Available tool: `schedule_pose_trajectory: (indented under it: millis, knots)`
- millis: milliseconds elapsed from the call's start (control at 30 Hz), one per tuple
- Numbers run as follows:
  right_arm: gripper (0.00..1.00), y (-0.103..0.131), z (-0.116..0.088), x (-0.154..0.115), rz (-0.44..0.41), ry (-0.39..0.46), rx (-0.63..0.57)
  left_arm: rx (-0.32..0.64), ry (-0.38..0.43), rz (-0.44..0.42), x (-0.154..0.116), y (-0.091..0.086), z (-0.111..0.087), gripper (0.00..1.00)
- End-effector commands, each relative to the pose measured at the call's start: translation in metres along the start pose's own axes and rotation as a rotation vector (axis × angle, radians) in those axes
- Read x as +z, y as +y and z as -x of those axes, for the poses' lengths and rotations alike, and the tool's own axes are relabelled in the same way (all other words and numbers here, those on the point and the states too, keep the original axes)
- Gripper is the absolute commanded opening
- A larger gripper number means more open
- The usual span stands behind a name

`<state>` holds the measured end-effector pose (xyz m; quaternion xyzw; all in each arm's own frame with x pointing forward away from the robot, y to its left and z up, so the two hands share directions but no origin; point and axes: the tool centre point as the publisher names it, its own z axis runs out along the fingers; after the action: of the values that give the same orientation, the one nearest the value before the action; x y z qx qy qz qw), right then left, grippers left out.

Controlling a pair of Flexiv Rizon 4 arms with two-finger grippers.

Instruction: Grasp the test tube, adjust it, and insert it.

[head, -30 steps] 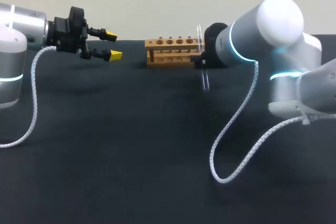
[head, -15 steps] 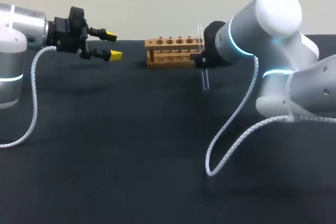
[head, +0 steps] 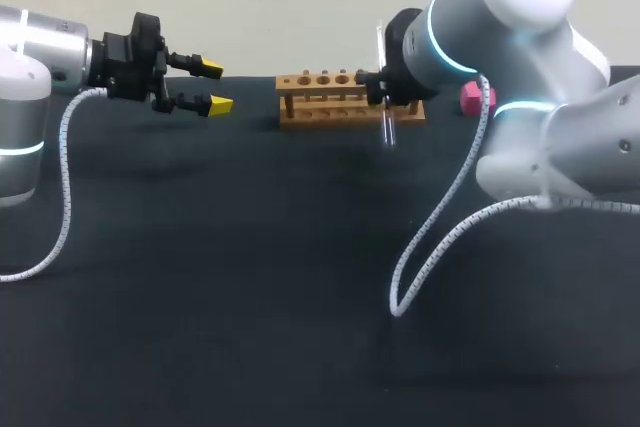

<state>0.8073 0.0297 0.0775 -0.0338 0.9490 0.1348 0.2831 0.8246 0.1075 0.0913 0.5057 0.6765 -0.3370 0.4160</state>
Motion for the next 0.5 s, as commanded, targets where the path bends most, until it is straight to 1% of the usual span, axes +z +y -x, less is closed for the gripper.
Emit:
schedule_pose_trajectory:
  millis: [33,67,133,233,333,500]
  knots:
    - [0.0,-0.002,-0.009,-0.015,-0.037,-0.134,0.004,0.003,-0.004,0.003,0.0,-0.001,-0.001,1.0]
    - [0.0,-0.002,-0.009,-0.017,-0.041,-0.148,0.007,0.003,-0.004,0.003,0.0,-0.001,-0.001,1.0]
    - [0.0,-0.003,-0.007,-0.021,-0.055,-0.236,-0.011,0.003,-0.004,0.003,0.0,-0.001,-0.001,1.0]
    - [0.0,-0.004,-0.006,-0.026,-0.064,-0.304,-0.009,0.003,-0.004,0.003,0.0,-0.001,-0.001,1.0]
    - [0.0,-0.004,-0.004,-0.033,-0.07,-0.348,0.002,0.003,-0.004,0.003,0.0,-0.001,-0.001,1.0]
    - [0.0,-0.002,-0.003,-0.041,-0.071,-0.395,0.015,0.003,-0.004,0.003,0.0,-0.001,-0.001,1.0]
